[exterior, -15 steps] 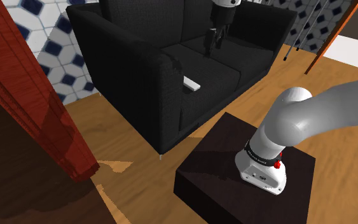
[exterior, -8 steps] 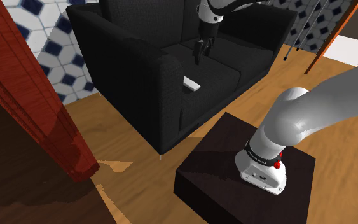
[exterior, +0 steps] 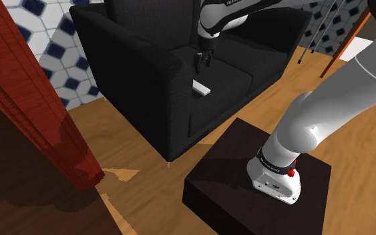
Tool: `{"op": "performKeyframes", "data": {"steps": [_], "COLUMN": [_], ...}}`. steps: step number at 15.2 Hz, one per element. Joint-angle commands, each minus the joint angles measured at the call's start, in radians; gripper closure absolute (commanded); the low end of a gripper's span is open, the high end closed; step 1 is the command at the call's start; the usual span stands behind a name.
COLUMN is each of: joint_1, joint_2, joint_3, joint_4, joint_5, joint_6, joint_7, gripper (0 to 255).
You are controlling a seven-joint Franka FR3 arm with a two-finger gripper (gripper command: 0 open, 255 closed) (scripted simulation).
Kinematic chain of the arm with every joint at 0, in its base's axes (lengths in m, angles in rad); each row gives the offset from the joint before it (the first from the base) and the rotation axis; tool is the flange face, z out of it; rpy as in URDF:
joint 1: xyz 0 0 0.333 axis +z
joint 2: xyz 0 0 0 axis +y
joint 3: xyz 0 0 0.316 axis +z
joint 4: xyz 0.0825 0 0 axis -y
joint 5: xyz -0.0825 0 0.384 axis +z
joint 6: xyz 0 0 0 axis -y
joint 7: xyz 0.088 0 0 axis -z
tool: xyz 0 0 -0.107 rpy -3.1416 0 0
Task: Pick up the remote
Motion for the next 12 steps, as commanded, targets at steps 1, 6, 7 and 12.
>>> {"op": "performKeyframes", "data": {"steps": [1,6,7,12], "joint_1": [-0.003,-0.011,-0.014,-0.027], "joint_2": [0.082,0.278,0.318,0.432], "joint_3": [-0.020,-0.049,-0.052,-0.054], "joint_4": [0.026,0.118,0.140,0.190], "joint_5": [0.012,0.064,0.077,0.116], "joint_6": [0.054,0.151,0.167,0.224], "joint_7": [-0.027,-0.087,-0.100,-0.135], "gripper": [0,0,0,0]}}
